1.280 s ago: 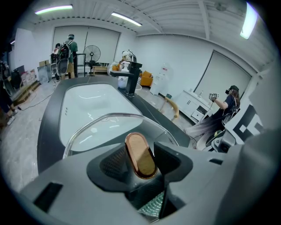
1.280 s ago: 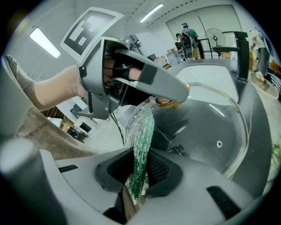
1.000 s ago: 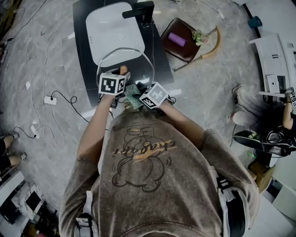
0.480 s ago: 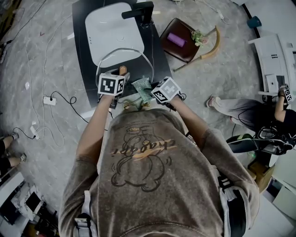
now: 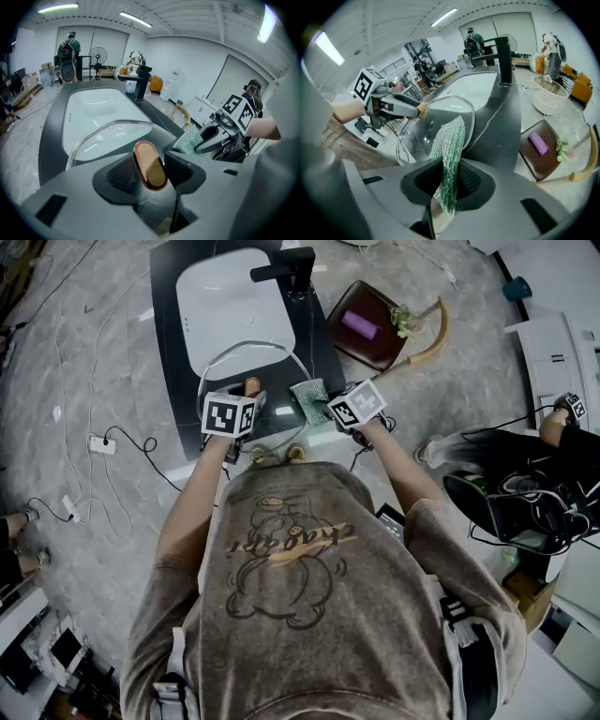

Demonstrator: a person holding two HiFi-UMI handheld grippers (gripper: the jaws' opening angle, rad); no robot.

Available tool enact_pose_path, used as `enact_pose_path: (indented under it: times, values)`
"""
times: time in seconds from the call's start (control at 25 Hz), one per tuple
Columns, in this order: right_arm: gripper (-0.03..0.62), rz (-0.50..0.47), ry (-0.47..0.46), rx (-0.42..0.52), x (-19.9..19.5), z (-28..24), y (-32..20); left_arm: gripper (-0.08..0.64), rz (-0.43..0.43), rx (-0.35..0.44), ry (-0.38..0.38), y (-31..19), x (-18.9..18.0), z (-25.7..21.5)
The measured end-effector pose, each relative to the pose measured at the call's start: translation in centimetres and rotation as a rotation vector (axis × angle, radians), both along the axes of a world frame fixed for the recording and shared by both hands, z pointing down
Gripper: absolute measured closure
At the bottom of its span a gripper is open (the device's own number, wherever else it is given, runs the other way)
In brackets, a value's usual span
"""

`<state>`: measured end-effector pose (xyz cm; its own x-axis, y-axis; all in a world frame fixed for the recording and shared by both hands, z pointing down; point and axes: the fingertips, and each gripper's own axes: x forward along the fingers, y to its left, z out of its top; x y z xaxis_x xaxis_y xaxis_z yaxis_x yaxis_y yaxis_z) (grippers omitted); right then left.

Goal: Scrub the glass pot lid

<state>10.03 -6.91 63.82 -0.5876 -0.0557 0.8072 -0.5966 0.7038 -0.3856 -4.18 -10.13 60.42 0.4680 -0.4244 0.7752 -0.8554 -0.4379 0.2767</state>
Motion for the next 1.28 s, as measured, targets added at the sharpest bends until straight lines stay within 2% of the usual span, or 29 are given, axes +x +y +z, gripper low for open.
enact_pose_path:
  times: [0.6,0.92,1.28]
  values:
    - [0.512,-0.044,0.134,0.009,0.5,0.9,-8.2,0.354,-0.001,-0.004,0.002,-0.1,0.1,0.0]
    - [0.512,-0.127,0.225,-0.008,-1.4,1.1,-11.5,0.354,-0.005,-0.007,0.010,-0.2,0.0,0.3]
    - [0.512,-0.053,0.220,-0.063,-3.4,1.3,-14.5,0.354,-0.006,-0.011,0.029,-0.3,0.0,0.3]
